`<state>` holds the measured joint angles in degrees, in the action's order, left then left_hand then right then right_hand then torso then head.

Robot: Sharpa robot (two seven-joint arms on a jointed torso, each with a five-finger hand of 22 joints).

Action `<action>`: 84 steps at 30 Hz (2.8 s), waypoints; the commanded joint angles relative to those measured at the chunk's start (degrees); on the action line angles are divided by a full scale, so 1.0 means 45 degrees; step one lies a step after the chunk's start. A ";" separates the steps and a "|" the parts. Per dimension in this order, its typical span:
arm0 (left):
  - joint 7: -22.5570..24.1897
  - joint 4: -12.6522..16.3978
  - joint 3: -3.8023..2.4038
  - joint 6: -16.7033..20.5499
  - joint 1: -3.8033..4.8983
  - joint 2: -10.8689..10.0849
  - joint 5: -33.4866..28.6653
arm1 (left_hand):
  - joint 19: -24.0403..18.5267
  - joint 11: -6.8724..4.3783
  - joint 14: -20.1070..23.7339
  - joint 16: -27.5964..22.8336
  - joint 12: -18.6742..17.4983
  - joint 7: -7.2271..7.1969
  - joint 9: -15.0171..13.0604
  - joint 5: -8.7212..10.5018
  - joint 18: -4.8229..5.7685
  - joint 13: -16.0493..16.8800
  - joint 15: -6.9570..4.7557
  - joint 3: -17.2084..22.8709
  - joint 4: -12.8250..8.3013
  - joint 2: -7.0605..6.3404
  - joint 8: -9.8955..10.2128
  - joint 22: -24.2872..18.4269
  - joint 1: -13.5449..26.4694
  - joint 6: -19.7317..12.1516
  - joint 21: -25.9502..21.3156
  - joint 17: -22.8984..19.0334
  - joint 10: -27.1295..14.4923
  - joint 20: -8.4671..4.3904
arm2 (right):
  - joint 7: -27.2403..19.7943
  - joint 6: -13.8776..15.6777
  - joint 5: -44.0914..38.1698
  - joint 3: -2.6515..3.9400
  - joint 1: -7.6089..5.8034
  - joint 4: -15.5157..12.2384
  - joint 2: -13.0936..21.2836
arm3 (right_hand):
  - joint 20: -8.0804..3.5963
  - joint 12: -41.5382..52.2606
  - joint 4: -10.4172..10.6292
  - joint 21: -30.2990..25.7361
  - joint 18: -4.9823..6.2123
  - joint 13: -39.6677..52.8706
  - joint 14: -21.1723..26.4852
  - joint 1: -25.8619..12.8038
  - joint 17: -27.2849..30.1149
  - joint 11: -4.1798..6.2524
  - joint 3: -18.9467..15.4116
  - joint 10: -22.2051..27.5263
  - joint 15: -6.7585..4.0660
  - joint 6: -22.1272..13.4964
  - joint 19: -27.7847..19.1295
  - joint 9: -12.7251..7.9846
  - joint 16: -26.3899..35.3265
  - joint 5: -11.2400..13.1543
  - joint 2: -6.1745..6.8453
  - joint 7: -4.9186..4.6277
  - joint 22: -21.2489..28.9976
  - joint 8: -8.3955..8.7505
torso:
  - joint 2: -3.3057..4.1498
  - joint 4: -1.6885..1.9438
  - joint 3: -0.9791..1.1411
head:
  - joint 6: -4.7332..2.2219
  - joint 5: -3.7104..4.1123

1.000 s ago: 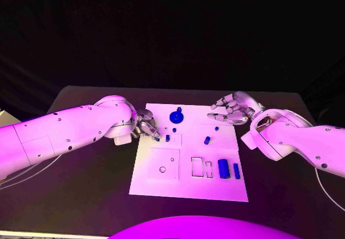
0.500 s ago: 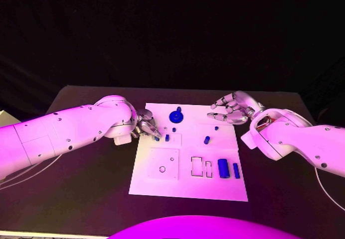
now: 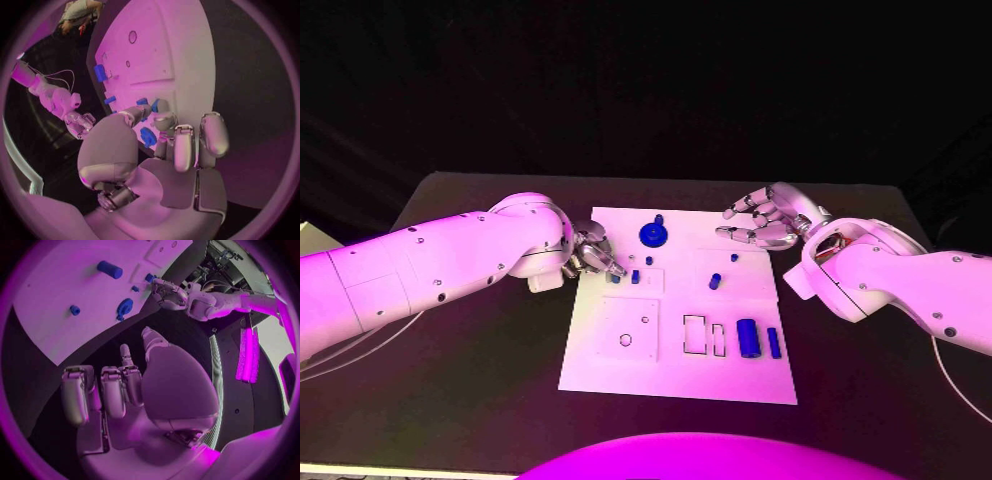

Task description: Assemble the parts on the task board

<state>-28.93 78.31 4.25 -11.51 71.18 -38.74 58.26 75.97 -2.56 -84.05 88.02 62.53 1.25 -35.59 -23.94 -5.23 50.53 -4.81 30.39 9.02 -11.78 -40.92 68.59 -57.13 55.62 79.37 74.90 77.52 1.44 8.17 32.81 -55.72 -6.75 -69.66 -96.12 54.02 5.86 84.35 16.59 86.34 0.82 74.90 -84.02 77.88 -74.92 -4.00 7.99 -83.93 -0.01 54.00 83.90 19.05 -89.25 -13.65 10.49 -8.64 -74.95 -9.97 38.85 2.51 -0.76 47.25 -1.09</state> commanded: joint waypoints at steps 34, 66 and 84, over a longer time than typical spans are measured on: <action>0.1964 0.0451 -0.0353 0.3256 -0.0017 -0.0610 -0.1796 | -0.2973 0.0977 0.0283 -0.1820 -0.3046 0.1095 0.1047 0.4062 -0.0732 -0.4012 0.0665 -0.4948 0.1631 0.1136 0.0222 -0.4169 -0.2313 -0.2498 -0.2910 -0.1213 -0.3467 0.0605 | -0.0171 -0.0015 -0.0007 0.0000 0.0119 0.0003 0.0038 | -0.0067 -0.0073 0.0026 -0.0104 0.0037 0.2393 -0.1191 -0.0194 -0.2764 0.0053 0.0025 -0.0382 -0.0088 0.0035 0.0949 0.0010 0.0081 -0.0037 -0.0001 0.0029 -0.2844 -0.0085 | -0.0012 0.0013 0.0003 | -0.0181 0.0140; 0.5876 -0.0286 0.0076 0.4382 -0.0510 0.0824 0.5198 | -0.4866 0.1958 0.3635 -0.3970 -0.5656 0.1676 0.4046 0.4184 -0.1179 -0.7971 0.1593 -0.0122 0.0747 -0.0946 0.2401 -0.6889 -0.5615 -0.2575 -0.5726 -0.6823 -0.6714 0.1488 | -0.0344 0.0081 0.0009 0.0000 0.0142 0.0051 0.0019 | -0.0071 -0.0566 -0.0018 -0.0689 0.0171 0.2040 -0.1090 -0.0076 -0.2372 0.0055 0.0128 -0.0022 -0.0094 -0.0024 0.0694 -0.0001 0.0265 -0.0089 -0.0038 0.0025 -0.2529 -0.0090 | 0.0023 0.0001 0.0003 | -0.0314 0.0221; 0.5318 -0.0841 0.0117 0.3477 -0.0518 0.1317 0.5485 | -0.4811 0.1930 0.3249 -0.3300 -0.5643 0.1693 0.4206 0.4177 -0.1177 -0.8154 0.1572 0.0011 0.0582 -0.0944 0.2607 -0.6678 -0.5539 -0.2305 -0.5422 -0.6223 -0.6595 0.1461 | -0.0347 0.0131 0.0008 0.0001 0.0142 0.0021 0.0003 | -0.0071 -0.0566 -0.0018 -0.0689 0.0171 0.2040 -0.1090 -0.0076 -0.2372 0.0055 0.0128 -0.0022 -0.0094 -0.0024 0.0694 -0.0001 0.0265 -0.0089 -0.0038 0.0025 -0.2529 -0.0090 | 0.0005 0.0011 0.0003 | -0.0255 0.0262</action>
<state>-4.09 74.59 4.80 5.79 68.90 -33.00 82.03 53.87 6.05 -69.13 73.06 36.83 8.80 -16.68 -5.32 -9.73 13.85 2.15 30.39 11.76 -16.07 -29.36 38.52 -82.54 44.97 54.82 46.87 47.44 7.99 7.35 33.31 -55.48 -6.75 -69.06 -95.92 54.06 5.86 82.19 16.43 83.43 0.82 74.94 -84.02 77.42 -74.92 -4.00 8.16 -83.93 -0.01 53.99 83.90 19.05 -88.36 -13.88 10.48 -8.64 -74.94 -10.19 38.92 2.48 -0.76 46.05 0.04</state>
